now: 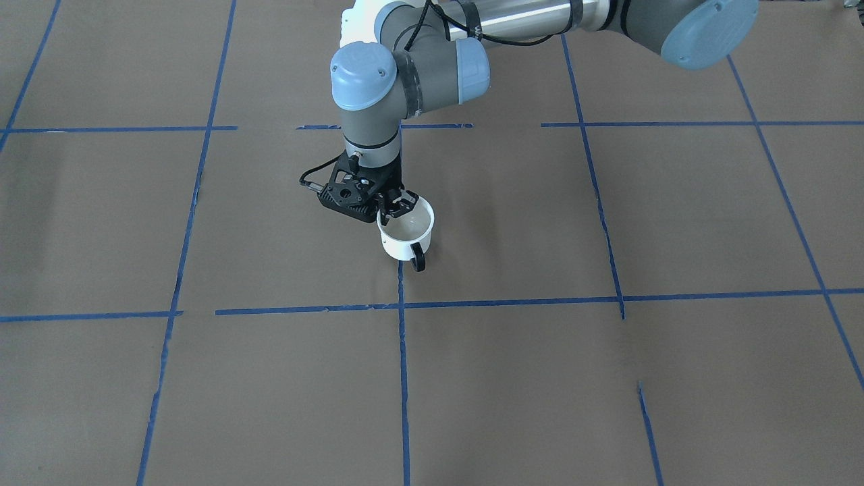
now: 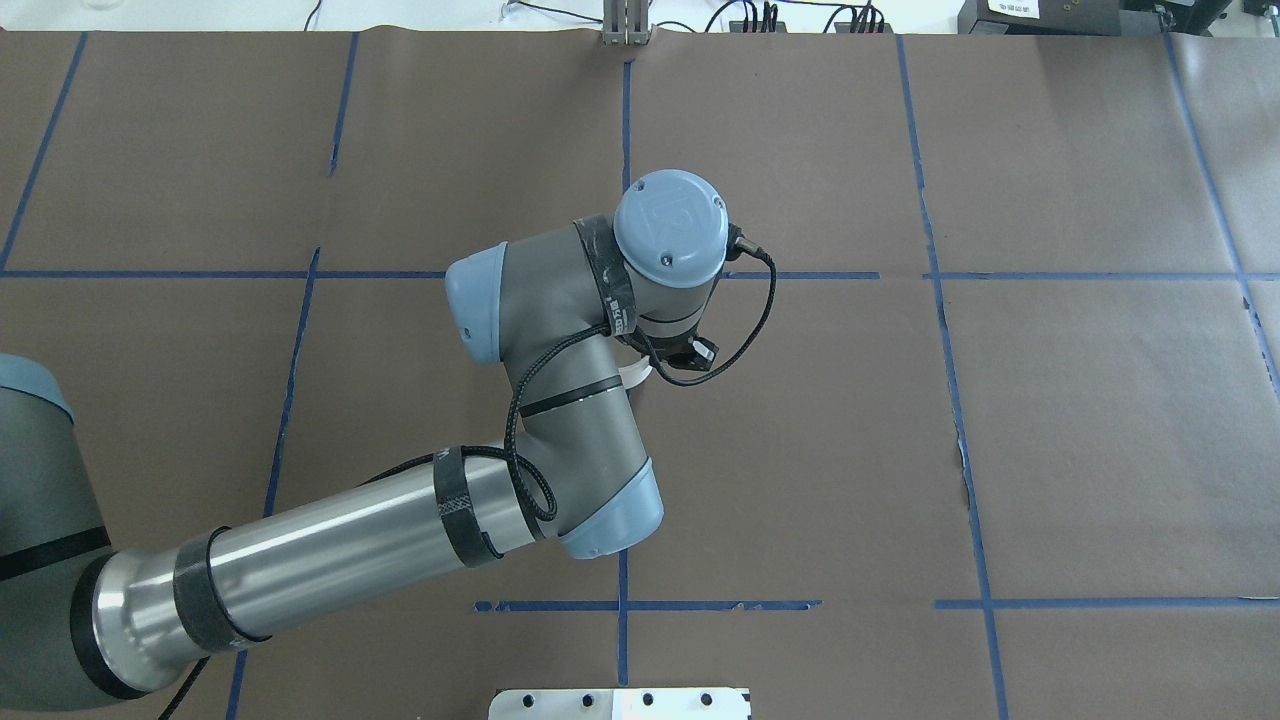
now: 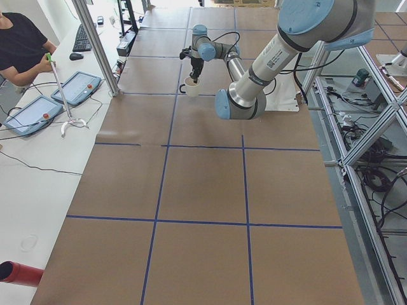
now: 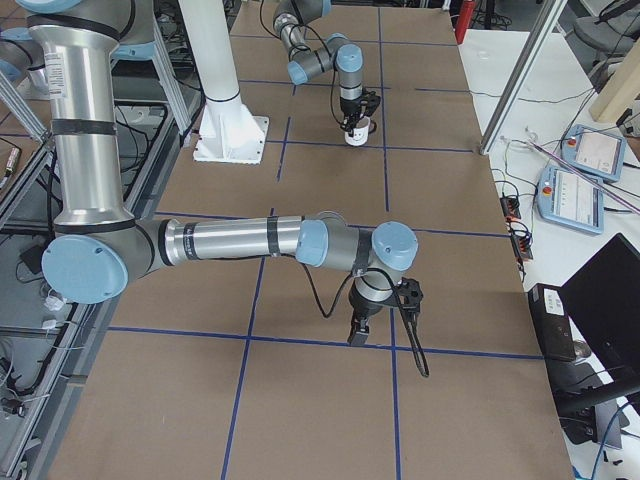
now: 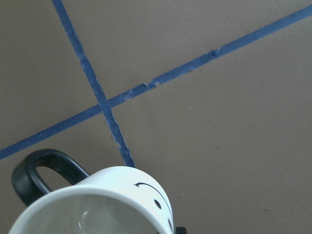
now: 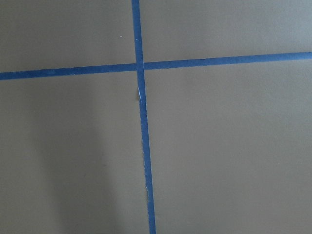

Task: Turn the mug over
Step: 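Rotate the left wrist to turn the mug upright above the table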

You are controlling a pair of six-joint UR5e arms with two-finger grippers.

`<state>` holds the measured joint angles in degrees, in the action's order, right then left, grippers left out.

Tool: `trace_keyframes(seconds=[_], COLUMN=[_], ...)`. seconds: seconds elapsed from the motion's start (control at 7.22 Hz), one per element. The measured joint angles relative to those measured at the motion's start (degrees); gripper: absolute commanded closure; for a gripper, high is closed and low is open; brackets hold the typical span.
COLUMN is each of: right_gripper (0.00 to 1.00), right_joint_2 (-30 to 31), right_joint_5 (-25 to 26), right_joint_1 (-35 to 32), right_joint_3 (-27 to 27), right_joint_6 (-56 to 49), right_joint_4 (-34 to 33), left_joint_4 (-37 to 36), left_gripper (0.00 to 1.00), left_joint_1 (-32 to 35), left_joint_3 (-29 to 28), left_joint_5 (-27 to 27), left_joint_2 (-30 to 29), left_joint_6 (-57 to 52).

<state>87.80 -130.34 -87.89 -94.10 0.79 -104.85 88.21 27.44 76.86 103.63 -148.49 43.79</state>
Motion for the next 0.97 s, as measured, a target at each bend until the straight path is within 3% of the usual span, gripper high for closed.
trace_keyframes(seconds=[0.28, 0.97], right_gripper=[0.0, 0.0], right_joint_2=[0.0, 0.0], right_joint_5=[0.0, 0.0], right_joint_1=[0.0, 0.0], right_joint_3=[0.01, 0.03], right_joint_6=[0.0, 0.0], right_joint_4=[0.0, 0.0], left_joint_4=[0.03, -0.1], left_gripper=[0.0, 0.0], left_joint_1=[-1.09, -0.97], left_joint_3=[-0.24, 1.88], left_joint_5=[0.11, 2.15], left_joint_2=[-0.01, 0.16], left_joint_6=[0.03, 0.75])
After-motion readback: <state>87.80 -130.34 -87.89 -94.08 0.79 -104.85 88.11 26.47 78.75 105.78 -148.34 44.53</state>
